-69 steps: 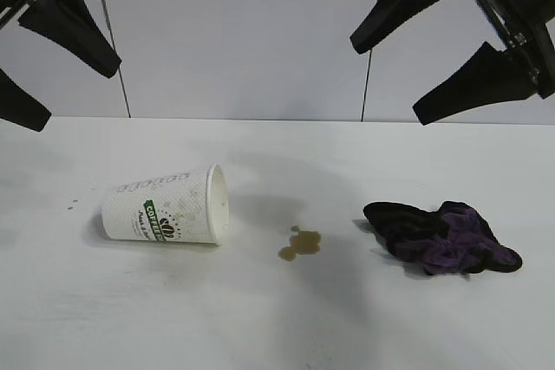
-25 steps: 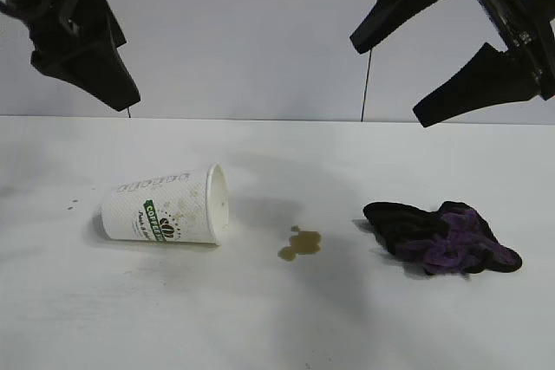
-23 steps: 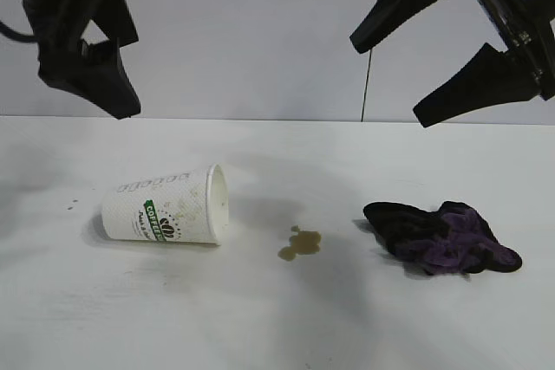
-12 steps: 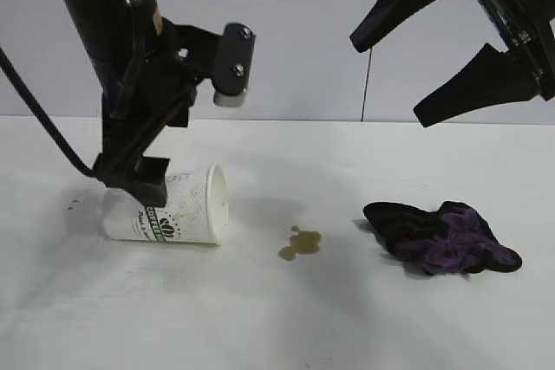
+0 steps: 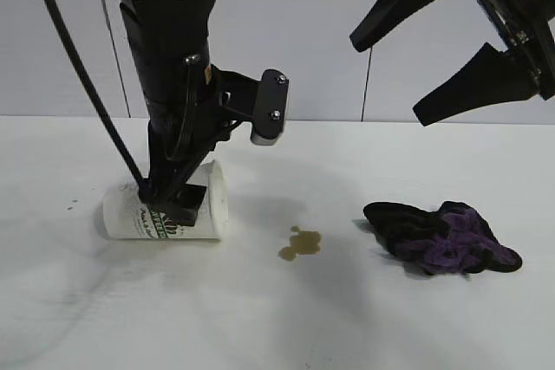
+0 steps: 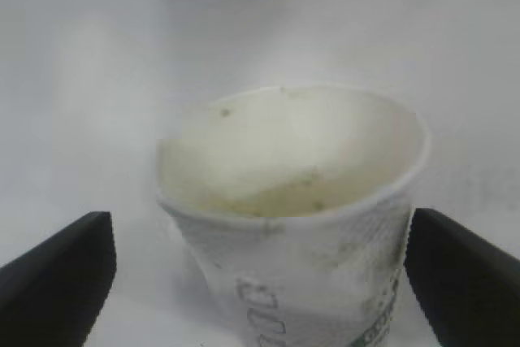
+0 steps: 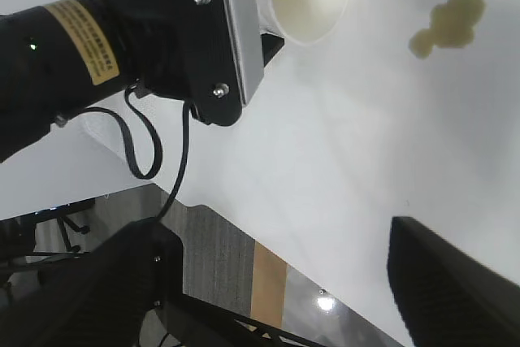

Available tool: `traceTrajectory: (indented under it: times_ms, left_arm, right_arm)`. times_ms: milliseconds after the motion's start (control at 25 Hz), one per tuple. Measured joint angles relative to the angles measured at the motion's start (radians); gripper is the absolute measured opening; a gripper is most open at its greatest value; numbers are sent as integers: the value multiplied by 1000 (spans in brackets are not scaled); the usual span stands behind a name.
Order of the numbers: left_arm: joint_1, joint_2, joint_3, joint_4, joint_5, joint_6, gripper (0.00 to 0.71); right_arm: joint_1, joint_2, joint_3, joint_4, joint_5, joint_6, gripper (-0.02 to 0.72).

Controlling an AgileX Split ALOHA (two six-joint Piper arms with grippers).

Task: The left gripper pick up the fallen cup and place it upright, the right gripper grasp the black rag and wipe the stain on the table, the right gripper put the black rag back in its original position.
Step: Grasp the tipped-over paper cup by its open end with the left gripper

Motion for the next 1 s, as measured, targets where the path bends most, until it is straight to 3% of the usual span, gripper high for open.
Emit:
traceTrajectory:
  times_ms: [360,800,1000]
  left_arm:
    - [0,39,0,15,-8,-60,695]
    - [36,39,0,15,-30,-161,694]
    - [36,39,-1,15,-41,-161,534]
  right_arm:
    - [0,0,0,1,-8,0,545]
    - [0,0,0,1,-18,0,545]
    - [0,0,0,1,-39,0,545]
